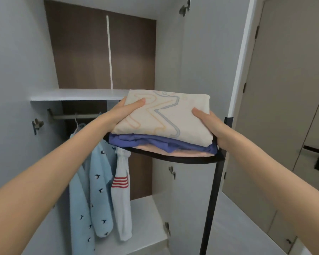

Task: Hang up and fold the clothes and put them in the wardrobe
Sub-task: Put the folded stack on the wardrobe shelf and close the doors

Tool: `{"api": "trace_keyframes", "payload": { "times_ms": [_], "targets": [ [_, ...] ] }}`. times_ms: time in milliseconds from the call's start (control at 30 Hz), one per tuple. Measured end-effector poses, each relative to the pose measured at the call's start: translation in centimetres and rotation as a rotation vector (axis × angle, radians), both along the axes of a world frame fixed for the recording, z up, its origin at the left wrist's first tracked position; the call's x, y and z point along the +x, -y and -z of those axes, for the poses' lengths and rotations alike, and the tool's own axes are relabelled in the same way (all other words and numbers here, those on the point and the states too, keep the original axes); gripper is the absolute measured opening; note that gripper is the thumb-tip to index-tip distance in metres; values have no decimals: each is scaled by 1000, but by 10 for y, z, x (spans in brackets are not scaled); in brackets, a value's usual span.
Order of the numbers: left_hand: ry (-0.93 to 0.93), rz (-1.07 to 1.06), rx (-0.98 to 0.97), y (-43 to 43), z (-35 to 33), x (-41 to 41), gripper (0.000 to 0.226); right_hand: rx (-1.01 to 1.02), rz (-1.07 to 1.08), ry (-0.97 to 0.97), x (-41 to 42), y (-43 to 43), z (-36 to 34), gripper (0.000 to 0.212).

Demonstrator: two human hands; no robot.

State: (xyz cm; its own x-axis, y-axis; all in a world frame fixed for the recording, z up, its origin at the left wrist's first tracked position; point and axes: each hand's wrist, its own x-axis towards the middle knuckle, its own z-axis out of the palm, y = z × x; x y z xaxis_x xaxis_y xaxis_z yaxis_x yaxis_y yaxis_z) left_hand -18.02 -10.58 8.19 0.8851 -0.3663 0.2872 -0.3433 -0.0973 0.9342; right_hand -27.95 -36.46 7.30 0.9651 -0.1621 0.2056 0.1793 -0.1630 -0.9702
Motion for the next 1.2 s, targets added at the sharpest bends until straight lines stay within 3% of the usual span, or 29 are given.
{"api": "trace_keyframes", "payload": {
  "times_ms": [233,500,700,967,1200],
  "targets": [
    [124,-97,8,-4,-58,101,52,24,-28,116,116,-1,-52,42],
    [130,-138,26,-19,-100,211,56,59,-33,183,244,-13,-92,43],
    [126,-151,51,-30,-112,301,60,70,19,231,328,-27,-100,46],
    [152,-60,74,-36,-125,422,46,53,90,287,438,-43,-103,48],
    [138,-32,110,-34,-130,518,57,48,143,251,520,-47,-107,48]
  ]
}}
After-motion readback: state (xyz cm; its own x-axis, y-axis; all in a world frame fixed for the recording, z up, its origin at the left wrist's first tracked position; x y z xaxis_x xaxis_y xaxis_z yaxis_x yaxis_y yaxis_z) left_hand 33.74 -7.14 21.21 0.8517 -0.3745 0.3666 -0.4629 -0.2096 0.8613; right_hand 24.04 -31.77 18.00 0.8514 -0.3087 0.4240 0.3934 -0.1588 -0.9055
